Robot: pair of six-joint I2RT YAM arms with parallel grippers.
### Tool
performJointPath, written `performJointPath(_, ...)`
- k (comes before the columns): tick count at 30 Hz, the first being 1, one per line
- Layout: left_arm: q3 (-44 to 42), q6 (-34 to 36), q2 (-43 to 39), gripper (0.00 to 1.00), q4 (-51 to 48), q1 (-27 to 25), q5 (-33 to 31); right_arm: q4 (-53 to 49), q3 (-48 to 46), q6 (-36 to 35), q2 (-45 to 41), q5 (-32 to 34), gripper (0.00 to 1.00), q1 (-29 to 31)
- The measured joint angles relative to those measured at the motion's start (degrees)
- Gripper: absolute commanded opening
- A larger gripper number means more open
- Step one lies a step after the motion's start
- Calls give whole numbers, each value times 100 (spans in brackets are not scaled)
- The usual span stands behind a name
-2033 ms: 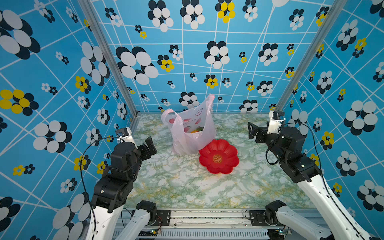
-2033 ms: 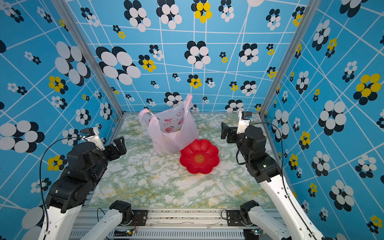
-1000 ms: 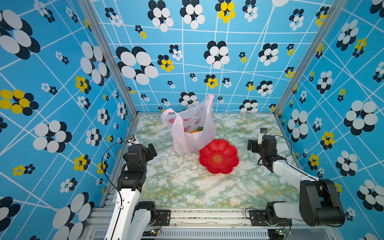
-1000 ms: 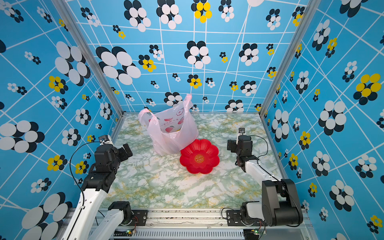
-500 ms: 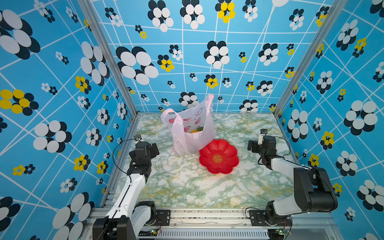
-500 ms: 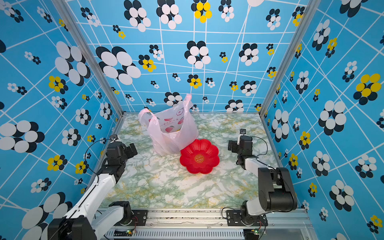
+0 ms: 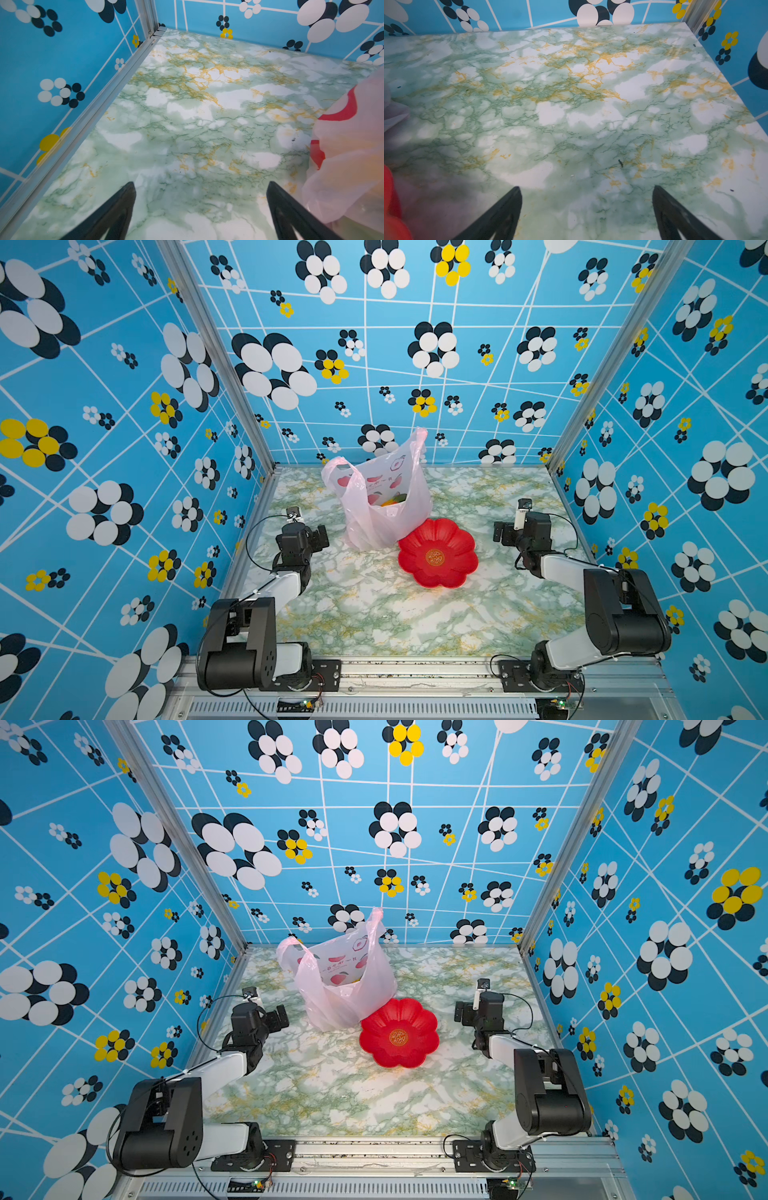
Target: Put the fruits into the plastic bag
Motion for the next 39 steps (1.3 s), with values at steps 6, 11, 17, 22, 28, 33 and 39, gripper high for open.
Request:
performJointPath(6, 0, 116, 487, 99, 529, 0, 354, 63, 28, -42, 81, -85, 99, 0)
performJointPath(11, -2, 256, 542, 99, 837, 0, 745, 59, 103, -68, 175, -122, 99, -2)
performJointPath(17, -186, 411, 654, 99, 1366, 0, 1261, 42, 197, -68, 234, -131, 99, -2)
performJointPath(22, -544, 433, 787, 99, 1932, 2, 1419, 9, 214, -70, 236, -155, 99, -22)
performJointPath(28, -651, 448, 927, 99, 2223, 4, 1445, 7, 212, -70, 236, -170, 99, -22)
performJointPath(33, -640, 472, 927, 99, 2273, -28, 1349, 201, 70, -85, 212, -188, 99, -22)
performJointPath(39, -634, 538, 927, 99, 2256, -87, 1222, 625, -391, -81, 20, -188, 99, -50)
